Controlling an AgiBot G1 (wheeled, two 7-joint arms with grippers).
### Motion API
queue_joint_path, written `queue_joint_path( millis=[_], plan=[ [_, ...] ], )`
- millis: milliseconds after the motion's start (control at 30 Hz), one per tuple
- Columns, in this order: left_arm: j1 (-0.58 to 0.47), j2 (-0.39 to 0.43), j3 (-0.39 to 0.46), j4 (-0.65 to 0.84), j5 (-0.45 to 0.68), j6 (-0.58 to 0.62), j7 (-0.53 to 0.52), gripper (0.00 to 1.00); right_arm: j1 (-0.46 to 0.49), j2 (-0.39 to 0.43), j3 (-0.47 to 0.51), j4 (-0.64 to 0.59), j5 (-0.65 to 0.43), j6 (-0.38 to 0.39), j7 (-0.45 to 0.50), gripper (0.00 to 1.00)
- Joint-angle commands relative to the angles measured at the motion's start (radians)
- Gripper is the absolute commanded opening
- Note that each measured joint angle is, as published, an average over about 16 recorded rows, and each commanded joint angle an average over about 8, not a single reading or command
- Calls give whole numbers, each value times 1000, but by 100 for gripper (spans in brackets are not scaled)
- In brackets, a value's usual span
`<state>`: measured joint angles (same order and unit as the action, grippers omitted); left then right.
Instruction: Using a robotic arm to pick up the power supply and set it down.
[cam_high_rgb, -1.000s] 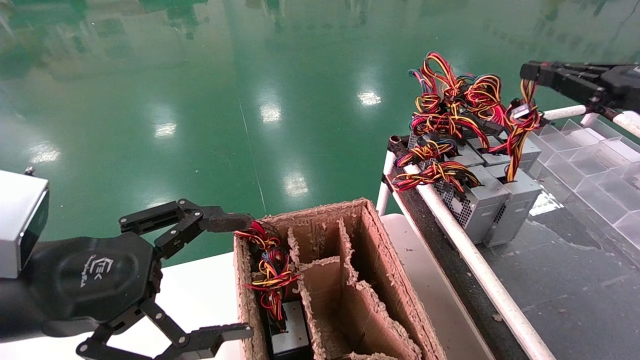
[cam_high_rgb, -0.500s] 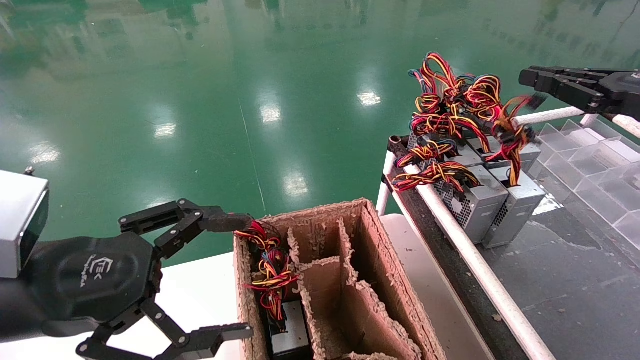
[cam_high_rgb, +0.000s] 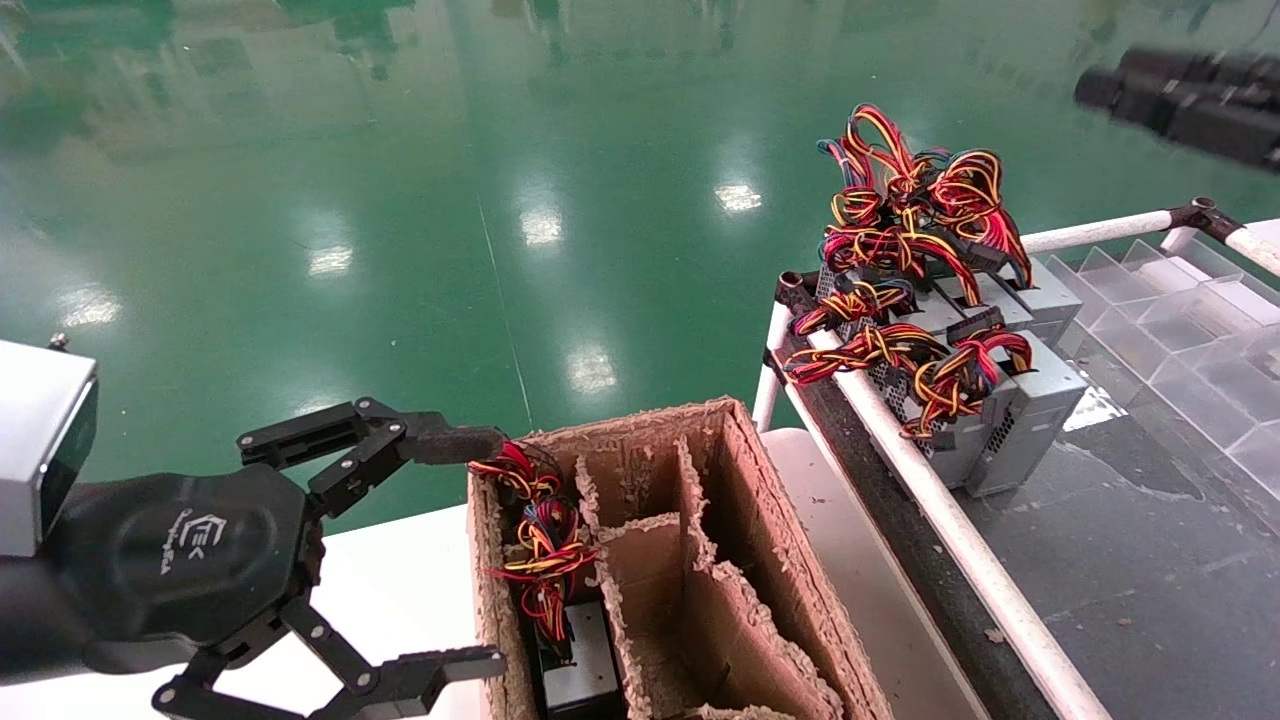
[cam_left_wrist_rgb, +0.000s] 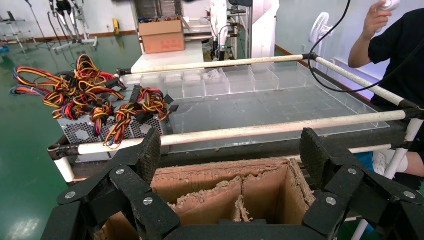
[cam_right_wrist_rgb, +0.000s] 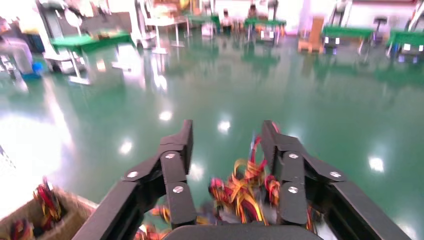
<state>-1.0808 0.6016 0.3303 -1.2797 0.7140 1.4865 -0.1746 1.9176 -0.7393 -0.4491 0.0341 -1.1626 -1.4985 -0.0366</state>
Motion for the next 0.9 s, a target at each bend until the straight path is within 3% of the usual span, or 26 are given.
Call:
queue_joint_path(
  millis=[33,900],
  plan=[
    [1,1,-4,0,2,1,-2,100,1,7,13,-1,18,-13,-9,100],
    [1,2,-6,0,4,3,-3,100,-360,60,82,534,198,-9,88,100]
  ],
)
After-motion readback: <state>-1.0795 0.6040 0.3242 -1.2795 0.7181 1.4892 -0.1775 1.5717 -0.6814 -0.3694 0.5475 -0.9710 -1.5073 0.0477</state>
